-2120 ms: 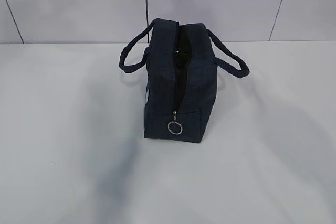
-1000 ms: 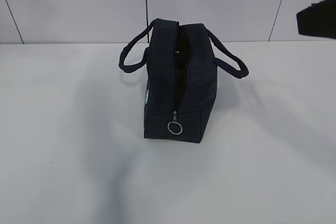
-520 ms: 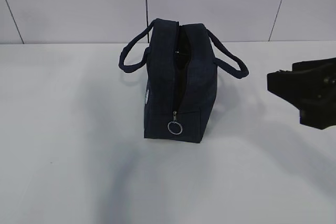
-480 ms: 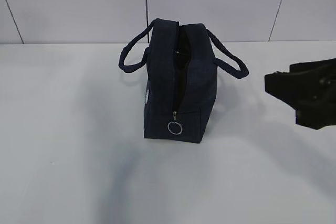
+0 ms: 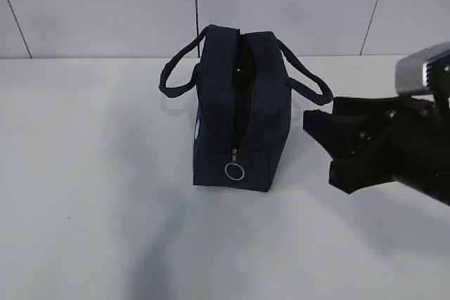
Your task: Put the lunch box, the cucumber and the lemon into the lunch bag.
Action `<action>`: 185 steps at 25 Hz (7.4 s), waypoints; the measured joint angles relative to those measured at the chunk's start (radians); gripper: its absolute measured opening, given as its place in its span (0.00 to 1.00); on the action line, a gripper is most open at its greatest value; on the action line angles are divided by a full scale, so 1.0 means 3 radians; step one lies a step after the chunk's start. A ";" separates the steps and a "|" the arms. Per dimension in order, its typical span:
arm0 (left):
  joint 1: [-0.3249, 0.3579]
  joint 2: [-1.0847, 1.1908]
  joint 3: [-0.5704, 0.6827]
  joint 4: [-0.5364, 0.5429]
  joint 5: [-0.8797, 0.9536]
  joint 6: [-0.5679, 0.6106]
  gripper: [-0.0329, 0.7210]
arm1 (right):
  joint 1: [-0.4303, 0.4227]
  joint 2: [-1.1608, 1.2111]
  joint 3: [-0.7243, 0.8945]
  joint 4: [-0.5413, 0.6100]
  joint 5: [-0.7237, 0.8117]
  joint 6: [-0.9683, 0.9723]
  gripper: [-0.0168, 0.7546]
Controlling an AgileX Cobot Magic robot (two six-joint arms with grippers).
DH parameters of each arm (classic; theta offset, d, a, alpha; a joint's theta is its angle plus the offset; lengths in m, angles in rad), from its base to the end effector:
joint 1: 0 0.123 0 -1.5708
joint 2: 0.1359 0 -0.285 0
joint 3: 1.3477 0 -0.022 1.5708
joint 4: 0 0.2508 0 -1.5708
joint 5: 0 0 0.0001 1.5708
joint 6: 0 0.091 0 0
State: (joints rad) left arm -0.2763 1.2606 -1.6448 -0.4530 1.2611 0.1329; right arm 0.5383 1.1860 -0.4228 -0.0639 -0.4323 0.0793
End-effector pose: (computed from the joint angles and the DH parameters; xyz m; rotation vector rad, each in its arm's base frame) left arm 0.2052 -0.0976 0.4803 0.5192 2.2715 -0.6459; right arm 0.1940 0.1187 0.2373 -0.4877 1.7694 0.4195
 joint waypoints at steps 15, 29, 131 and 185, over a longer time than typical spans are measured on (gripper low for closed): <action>0.0000 0.0000 0.0000 -0.0007 0.0000 0.0000 0.37 | 0.0000 0.1143 0.0177 -0.0116 -0.1814 0.0436 0.50; 0.0000 0.0000 0.0000 -0.0012 0.0000 0.0000 0.37 | 0.0000 0.2247 0.0141 -0.0294 -0.2349 0.0457 0.50; -0.0541 0.0744 0.1721 0.0172 -0.0963 0.0678 0.43 | 0.0000 0.2925 -0.0614 -0.0562 -0.2377 0.0264 0.03; -0.1330 0.2240 0.1783 -0.0105 -0.3582 0.1502 0.20 | 0.0000 0.2593 -0.0332 -0.0284 -0.2376 0.0245 0.03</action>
State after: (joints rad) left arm -0.6754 1.9326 -1.1100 -0.4844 0.1864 0.5836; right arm 0.5383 1.9639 -0.5224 -0.1491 -1.1450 0.1528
